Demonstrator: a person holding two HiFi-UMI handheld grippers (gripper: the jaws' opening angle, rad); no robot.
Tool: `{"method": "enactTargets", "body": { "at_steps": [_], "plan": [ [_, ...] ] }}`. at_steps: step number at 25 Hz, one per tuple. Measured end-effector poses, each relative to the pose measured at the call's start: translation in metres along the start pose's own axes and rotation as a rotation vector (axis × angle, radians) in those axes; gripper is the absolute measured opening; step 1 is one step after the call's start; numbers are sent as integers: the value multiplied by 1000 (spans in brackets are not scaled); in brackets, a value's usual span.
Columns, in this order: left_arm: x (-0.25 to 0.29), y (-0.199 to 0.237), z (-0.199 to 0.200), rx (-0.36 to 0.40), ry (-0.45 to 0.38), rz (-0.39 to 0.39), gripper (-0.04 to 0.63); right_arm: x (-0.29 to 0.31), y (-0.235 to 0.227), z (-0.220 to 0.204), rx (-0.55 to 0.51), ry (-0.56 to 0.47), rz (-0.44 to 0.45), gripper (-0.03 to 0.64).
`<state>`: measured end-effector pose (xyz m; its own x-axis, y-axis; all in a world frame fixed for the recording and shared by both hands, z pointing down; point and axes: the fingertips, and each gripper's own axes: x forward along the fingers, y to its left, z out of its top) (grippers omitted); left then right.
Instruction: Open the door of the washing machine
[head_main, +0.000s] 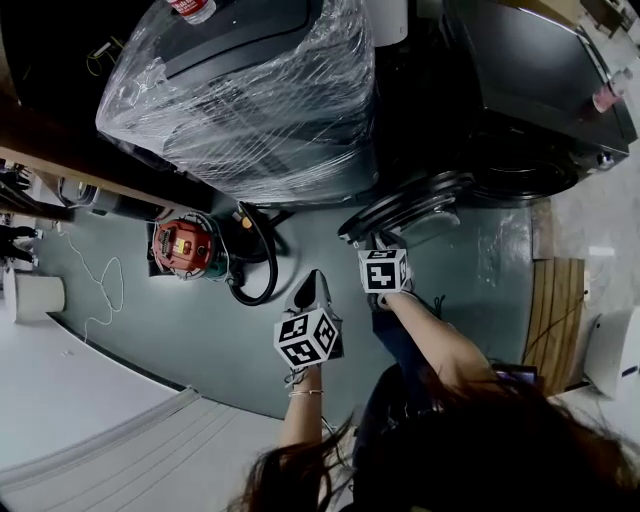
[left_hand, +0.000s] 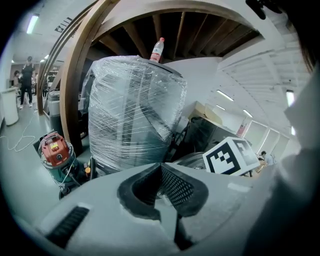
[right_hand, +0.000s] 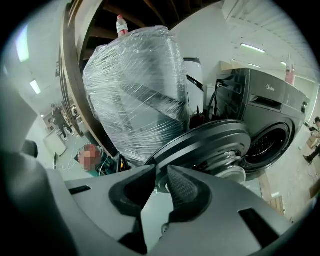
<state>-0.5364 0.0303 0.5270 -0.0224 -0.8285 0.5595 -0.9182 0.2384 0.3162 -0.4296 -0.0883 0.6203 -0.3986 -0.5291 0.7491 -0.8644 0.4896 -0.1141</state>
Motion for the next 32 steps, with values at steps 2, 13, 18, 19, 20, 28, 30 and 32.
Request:
{"method": "enactTargets", "body": {
  "at_steps": [2, 13, 18, 19, 20, 28, 30, 32],
  "plan": [
    [-6, -8, 5, 15, -13, -10, 12, -12, -3, 4, -9, -21, 0, 64],
    [-41, -64, 22, 61, -54, -77, 13, -86, -29, 12, -43, -126, 14, 52],
    [-65, -81, 25, 13, -87, -88, 12, -122, -49, 8, -47, -161, 6, 48],
    [-69, -84, 24, 17, -91, -84, 12, -129, -54, 8, -52, -171, 3, 46],
    [-73, -89, 24, 28, -93, -82, 12, -137, -59, 8, -57, -181, -1, 46],
    [-97, -141, 26, 129, -118, -124, 12, -202, -91, 2, -68, -261, -10, 31],
    [-104, -156, 28, 146, -132, -138, 12, -218, -97, 2, -74, -286, -5, 25],
    [-111, -170, 29, 164, -143, -150, 12, -235, -101, 2, -81, -311, -2, 16]
  ]
}}
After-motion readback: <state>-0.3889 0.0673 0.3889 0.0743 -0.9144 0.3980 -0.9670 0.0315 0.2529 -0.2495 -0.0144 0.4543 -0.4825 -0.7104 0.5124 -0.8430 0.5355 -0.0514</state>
